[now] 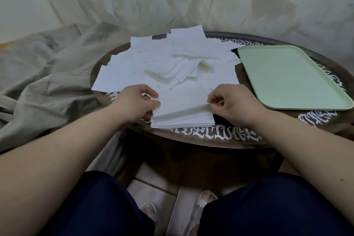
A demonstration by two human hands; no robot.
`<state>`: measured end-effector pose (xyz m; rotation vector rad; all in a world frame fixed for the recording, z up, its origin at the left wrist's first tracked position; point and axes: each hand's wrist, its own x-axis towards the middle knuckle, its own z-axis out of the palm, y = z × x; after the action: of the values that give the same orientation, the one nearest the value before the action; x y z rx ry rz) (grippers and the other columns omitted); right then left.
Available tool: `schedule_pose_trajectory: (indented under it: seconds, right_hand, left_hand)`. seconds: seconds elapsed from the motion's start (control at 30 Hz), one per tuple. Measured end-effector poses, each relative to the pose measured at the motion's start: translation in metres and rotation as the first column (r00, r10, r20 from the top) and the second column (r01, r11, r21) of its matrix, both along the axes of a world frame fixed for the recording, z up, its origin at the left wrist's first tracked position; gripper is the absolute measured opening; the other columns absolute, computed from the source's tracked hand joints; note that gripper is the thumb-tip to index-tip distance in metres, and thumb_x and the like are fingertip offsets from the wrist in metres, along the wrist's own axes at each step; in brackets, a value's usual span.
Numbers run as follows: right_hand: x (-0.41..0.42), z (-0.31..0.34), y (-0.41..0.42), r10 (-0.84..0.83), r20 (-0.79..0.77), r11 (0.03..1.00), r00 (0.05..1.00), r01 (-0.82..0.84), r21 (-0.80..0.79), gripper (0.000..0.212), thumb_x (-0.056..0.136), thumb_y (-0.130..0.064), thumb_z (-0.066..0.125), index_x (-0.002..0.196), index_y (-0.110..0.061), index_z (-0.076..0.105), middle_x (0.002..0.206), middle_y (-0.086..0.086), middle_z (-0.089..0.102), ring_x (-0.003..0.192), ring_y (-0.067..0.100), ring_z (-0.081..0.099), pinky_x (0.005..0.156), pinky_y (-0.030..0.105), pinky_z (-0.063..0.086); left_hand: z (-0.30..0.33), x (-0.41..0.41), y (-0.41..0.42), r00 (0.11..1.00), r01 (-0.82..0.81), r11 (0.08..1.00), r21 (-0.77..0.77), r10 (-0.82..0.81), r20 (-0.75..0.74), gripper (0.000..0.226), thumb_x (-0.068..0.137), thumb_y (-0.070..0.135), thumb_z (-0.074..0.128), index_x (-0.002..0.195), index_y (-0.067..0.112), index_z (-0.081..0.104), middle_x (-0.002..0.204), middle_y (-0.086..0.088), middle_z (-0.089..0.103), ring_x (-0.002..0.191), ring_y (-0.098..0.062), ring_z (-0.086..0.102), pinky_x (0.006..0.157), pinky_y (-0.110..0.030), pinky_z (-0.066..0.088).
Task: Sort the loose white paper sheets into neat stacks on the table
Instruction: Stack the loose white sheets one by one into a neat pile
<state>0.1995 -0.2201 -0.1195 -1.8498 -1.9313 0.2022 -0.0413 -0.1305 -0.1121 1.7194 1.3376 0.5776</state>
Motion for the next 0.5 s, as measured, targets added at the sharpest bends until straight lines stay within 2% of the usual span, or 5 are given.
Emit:
schedule_pose_trajectory:
  seconds: [0.17, 0.3, 0.37, 0.43, 0.5]
  right_hand:
    - [0.0015, 0.0009, -0.0042, -0.004, -0.017, 0.999, 1.000, 0.003, -0.040, 0.003, 0.081, -0.016, 0.065, 0.081, -0.018, 0.068, 0.081, -0.007, 0.064, 0.071, 0.007, 0.056, 0.076, 0.031, 0.051]
    - [0.0013, 0.0028, -0.0054, 0.016, 0.005, 0.996, 1.000, -0.016, -0.085, 0.006, 0.080, -0.016, 0.063, 0.079, -0.022, 0.064, 0.083, -0.005, 0.065, 0.074, 0.011, 0.059, 0.076, 0.032, 0.050]
    - [0.0011, 0.0022, -0.0047, 0.044, 0.042, 0.991, 0.998, -0.038, -0.132, 0.006, 0.081, -0.016, 0.063, 0.083, -0.021, 0.065, 0.086, -0.003, 0.065, 0.080, 0.014, 0.061, 0.077, 0.033, 0.050]
    - [0.0004, 0.0016, -0.0038, 0.071, 0.068, 0.986, 0.995, -0.060, -0.154, 0.007, 0.080, -0.016, 0.063, 0.087, -0.020, 0.064, 0.089, -0.002, 0.062, 0.082, 0.017, 0.060, 0.077, 0.033, 0.048]
    - [-0.0005, 0.0019, -0.0033, 0.093, 0.079, 0.986, 0.993, -0.080, -0.149, 0.014, 0.078, -0.016, 0.065, 0.092, -0.019, 0.063, 0.088, -0.002, 0.057, 0.079, 0.016, 0.055, 0.074, 0.029, 0.043]
  left_hand:
    - [-0.0010, 0.0010, -0.0013, 1.000, 0.015, 1.000, 0.001, -0.015, -0.019, 0.017, 0.081, 0.012, 0.072, 0.093, 0.011, 0.060, 0.050, 0.007, 0.058, 0.045, -0.013, 0.057, 0.056, -0.024, 0.052]
    - [-0.0033, 0.0025, 0.0005, 0.998, 0.028, 0.999, 0.018, -0.027, -0.055, 0.022, 0.080, 0.014, 0.073, 0.096, 0.010, 0.058, 0.051, 0.004, 0.060, 0.048, -0.017, 0.060, 0.065, -0.035, 0.054]
    - [-0.0049, 0.0021, 0.0008, 0.995, 0.041, 0.999, 0.008, -0.040, -0.095, 0.023, 0.080, 0.016, 0.073, 0.096, 0.012, 0.057, 0.054, 0.002, 0.062, 0.052, -0.020, 0.062, 0.062, -0.036, 0.055]
    - [-0.0058, 0.0021, 0.0002, 0.990, 0.048, 0.999, 0.002, -0.047, -0.135, 0.023, 0.080, 0.018, 0.073, 0.095, 0.014, 0.056, 0.056, -0.001, 0.063, 0.053, -0.021, 0.062, 0.052, -0.029, 0.052]
    - [-0.0065, 0.0025, 0.0001, 0.987, 0.046, 0.999, 0.012, -0.043, -0.154, 0.022, 0.080, 0.019, 0.072, 0.094, 0.015, 0.055, 0.057, -0.001, 0.064, 0.054, -0.022, 0.063, 0.053, -0.025, 0.049]
